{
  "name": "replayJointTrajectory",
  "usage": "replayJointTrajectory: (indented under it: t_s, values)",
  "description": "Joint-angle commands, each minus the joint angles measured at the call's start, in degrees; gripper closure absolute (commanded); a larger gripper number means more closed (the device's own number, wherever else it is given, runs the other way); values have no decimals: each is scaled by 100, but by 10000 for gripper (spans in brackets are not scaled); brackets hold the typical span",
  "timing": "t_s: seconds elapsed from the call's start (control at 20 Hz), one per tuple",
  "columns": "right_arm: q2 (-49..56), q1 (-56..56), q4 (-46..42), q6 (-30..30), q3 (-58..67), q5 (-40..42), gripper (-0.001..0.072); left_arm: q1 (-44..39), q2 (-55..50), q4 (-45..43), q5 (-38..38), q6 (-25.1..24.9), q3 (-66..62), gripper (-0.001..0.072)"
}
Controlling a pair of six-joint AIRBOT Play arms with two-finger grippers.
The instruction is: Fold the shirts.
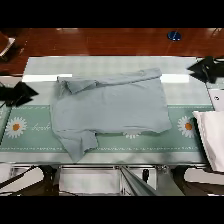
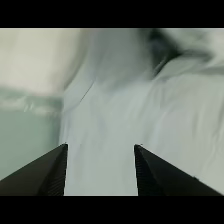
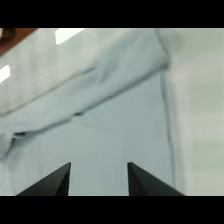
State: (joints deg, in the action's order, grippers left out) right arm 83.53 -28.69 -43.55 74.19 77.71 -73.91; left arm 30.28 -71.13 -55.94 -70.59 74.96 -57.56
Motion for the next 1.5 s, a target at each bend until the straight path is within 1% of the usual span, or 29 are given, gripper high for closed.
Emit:
replayJointTrajectory:
  t_s: [0.0, 0.1, 0.15, 0.3, 0.4, 0.65, 0.95, 1.0, 1.05, 1.1, 1.15, 1.25, 1.3, 1.4, 1.45]
  values:
    - [-1405, -527, -1060, 35, -1690, 365, 298, 861, 715, -164, -361, -177, 1558, 198]
    - [-2256, -507, -898, -24, -3040, 743, 298, 1045, 855, -160, -313, -44, 2262, 199]
    - [-2627, -505, -726, -125, -3617, 824, 298, 1067, 859, -149, -341, -70, 2479, 199]
    - [-3370, -507, -240, -197, -4631, 999, 298, 1064, 848, -151, -358, -232, 2968, 199]
    - [-3543, -507, -251, -197, -4894, 920, 298, 1064, 848, 26, -140, -247, 3169, 199]
    - [-3536, -507, -254, -190, -4951, 750, 298, 1038, 754, 1104, 295, -901, 3364, 200]
    - [-3536, -507, -380, -55, -4951, 802, 298, 330, 380, 1224, 590, -1093, 3348, 203]
    - [-3536, -507, -444, -7, -4951, 813, 298, 273, 310, 1220, 584, -1137, 3348, 223]
    - [-3536, -507, -562, 57, -4951, 815, 298, 260, 254, 1200, 553, -1169, 3348, 411]
    - [-3536, -507, -776, 136, -4951, 815, 298, 262, 232, 1200, 503, -1311, 3348, 682]
    - [-3536, -507, -1169, 267, -4951, 820, 298, 262, 232, 1204, 463, -1408, 3346, 691]
    - [-3534, -507, -2131, 870, -4953, 813, 298, 262, 234, 1202, 389, -1429, 3294, 691]
    - [-3517, -507, -2385, 1060, -4953, 793, 298, 262, 232, 1204, 369, -1429, 3265, 691]
    - [-3272, -507, -2286, 1019, -4953, 605, 298, 260, 234, 1209, 369, -1429, 3235, 691]
    - [-3097, -507, -2070, 859, -4953, 509, 298, 260, 234, 1207, 369, -1427, 3233, 691]
